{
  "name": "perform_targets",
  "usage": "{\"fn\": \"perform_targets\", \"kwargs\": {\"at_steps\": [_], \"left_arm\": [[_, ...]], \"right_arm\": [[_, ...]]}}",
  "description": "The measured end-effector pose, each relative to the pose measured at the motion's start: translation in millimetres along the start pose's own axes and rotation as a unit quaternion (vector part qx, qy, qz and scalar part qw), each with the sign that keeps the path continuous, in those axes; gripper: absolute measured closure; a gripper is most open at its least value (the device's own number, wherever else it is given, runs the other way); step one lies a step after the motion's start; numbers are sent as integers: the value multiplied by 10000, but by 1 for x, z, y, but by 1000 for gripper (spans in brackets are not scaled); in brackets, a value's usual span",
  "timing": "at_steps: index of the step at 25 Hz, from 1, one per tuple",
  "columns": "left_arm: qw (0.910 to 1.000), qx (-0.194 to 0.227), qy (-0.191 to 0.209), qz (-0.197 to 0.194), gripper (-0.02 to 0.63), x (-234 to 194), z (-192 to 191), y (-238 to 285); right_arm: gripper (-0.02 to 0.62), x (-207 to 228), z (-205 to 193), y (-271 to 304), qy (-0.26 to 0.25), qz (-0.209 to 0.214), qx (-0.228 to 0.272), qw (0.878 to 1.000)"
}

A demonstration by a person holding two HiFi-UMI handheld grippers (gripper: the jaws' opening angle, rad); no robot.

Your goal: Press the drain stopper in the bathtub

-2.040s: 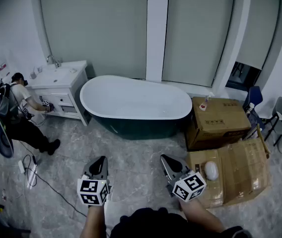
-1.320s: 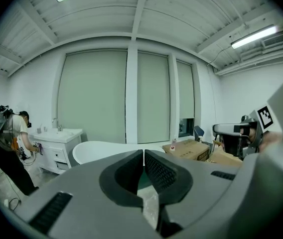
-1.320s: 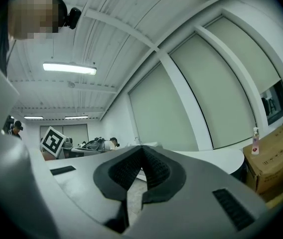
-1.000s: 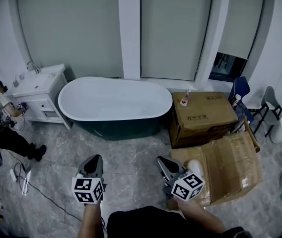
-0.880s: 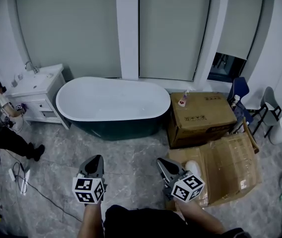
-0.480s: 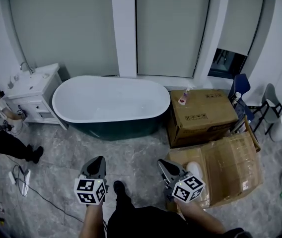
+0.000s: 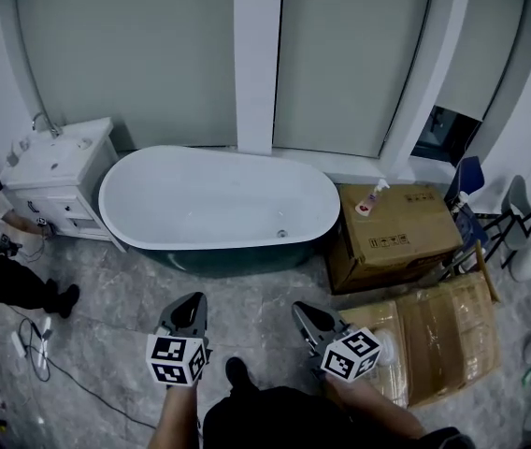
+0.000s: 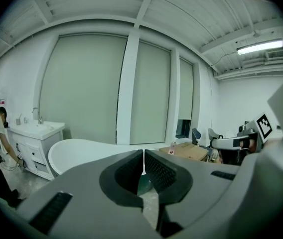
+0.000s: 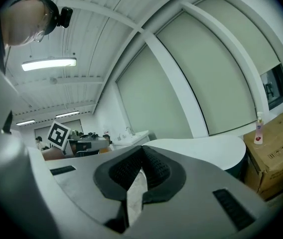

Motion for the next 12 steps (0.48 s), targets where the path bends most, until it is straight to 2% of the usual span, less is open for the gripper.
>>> {"fn": "perform_targets", "kwargs": {"at_steps": [6, 12], "left_arm": [[9998, -9, -177, 135, 581, -85, 25, 28], [9997, -121, -199, 59, 582, -142, 36, 48]], "right_arm": [[581, -6, 17, 97, -52, 152, -192, 9997], [581, -11, 24, 164, -18, 261, -139, 9996]]}}
Point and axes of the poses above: the fingertips, and each gripper's own axes: y forward along the fingers, x to its right, z out of its top, the point moved 7 cm from there along -y, backward along the fingers, and after that the axes turned 8 degrees about -y, right-handed, at the moved point
